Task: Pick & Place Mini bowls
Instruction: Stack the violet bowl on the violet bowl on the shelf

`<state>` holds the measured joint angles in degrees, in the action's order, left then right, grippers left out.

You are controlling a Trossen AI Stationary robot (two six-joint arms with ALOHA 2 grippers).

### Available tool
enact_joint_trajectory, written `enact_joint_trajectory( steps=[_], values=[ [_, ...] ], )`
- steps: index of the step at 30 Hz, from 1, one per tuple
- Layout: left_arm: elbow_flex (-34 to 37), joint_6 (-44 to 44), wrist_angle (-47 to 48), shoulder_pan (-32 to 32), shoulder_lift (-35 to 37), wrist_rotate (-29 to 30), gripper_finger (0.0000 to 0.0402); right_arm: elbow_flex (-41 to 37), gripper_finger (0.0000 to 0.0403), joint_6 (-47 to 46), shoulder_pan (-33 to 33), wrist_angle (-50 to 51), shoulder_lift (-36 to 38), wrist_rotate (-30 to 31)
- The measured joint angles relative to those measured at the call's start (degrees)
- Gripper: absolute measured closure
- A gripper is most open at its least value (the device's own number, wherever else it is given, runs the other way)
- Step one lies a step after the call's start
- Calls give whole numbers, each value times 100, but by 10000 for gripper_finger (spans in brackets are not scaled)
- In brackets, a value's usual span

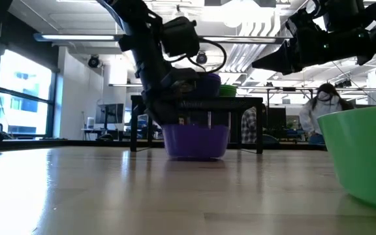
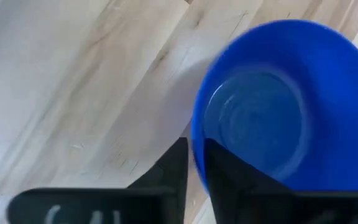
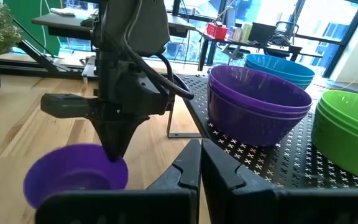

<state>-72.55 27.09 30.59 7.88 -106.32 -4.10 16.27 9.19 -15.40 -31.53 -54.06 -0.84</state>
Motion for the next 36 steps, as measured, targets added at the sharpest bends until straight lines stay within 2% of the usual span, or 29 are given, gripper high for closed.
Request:
enact_joint_trajectory(
  steps=[3,7,10,13,18,22,26,29,36],
  values=[
    [-1,-271,188,1,65,18,327,0,403,4,1,0,0,8],
    [-12,-1068,211,-14,398,206,306,0,403,23,1,-2,0,110],
    [46,-1555,95,-115,773,252,313,0,403,24,0,-2,0,188],
    [488,-1900,-352,-254,1298,280,341,0,403,26,0,-4,2,199],
    [1833,-2074,-2312,-458,2109,281,396,0,403,-11,4,-55,2,249],
    [3156,-2085,-4307,-615,2774,543,391,5,403,-127,8,-114,-35,307],
    [4339,-2086,-5894,-644,3347,766,400,77,403,-123,259,-91,-169,505],
    [5085,-2086,-6814,-640,3699,1003,399,338,403,-101,610,-2,-319,749],
    [6275,-2238,-8557,-638,4003,1789,401,1245,399,-20,1337,1407,-758,1227]
  ],
)
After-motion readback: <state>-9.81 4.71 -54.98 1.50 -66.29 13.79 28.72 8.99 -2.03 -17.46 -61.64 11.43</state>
